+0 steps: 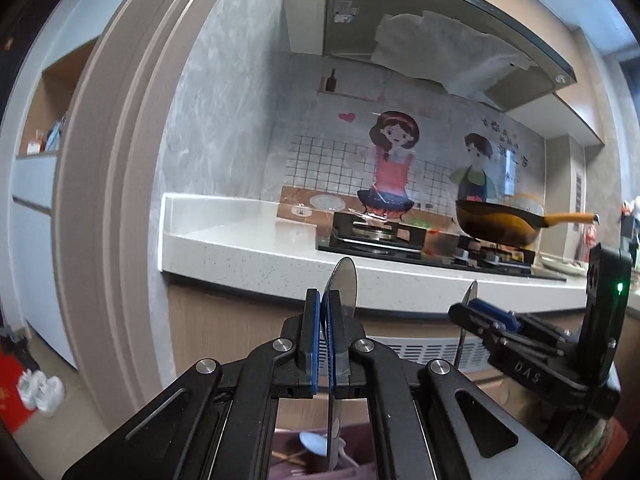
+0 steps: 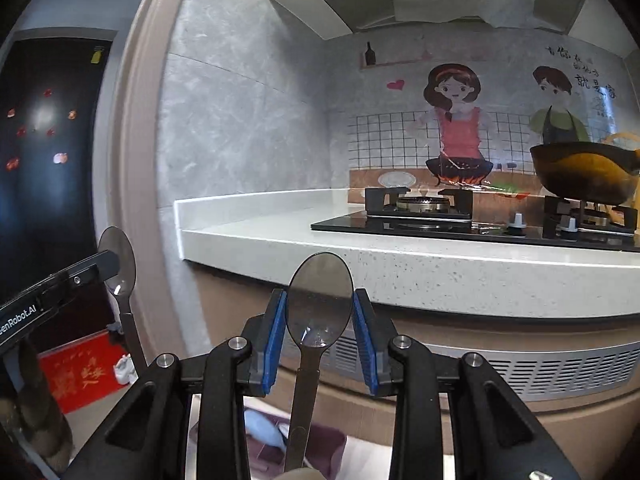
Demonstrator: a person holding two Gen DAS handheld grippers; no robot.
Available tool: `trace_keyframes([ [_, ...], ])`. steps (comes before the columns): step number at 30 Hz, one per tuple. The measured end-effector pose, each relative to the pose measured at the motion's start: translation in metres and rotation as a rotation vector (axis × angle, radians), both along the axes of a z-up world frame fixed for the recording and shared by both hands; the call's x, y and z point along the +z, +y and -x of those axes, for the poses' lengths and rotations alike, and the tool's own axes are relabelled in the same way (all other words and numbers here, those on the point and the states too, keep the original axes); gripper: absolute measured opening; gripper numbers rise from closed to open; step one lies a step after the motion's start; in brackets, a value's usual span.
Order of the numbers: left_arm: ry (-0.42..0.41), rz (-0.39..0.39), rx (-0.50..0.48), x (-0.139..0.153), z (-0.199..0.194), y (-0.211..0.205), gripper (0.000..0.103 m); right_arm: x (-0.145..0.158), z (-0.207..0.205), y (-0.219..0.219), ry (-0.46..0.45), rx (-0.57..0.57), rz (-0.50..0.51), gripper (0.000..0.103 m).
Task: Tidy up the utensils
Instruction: 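Lift both held spoons up over the purple caddy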
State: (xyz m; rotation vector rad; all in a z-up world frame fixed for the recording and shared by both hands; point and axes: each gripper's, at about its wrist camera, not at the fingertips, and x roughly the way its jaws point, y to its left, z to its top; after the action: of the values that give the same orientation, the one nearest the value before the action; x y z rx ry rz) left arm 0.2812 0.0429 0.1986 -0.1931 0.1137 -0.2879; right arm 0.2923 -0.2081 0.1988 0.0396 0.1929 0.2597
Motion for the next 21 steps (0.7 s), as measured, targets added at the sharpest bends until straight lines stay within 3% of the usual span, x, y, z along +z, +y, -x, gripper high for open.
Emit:
trace_keyframes([
  [13, 0.121, 0.02, 0.025, -0.076, -0.075, -0.001, 0.003, -0.074, -0.053, 0.032, 0.021, -0.019, 0.113, 0.031],
  [21, 0.228, 0.008, 0.01, -0.118, -0.096, -0.006, 0.003, -0.114, -0.077, 0.027, 0.141, 0.002, 0.091, 0.031],
])
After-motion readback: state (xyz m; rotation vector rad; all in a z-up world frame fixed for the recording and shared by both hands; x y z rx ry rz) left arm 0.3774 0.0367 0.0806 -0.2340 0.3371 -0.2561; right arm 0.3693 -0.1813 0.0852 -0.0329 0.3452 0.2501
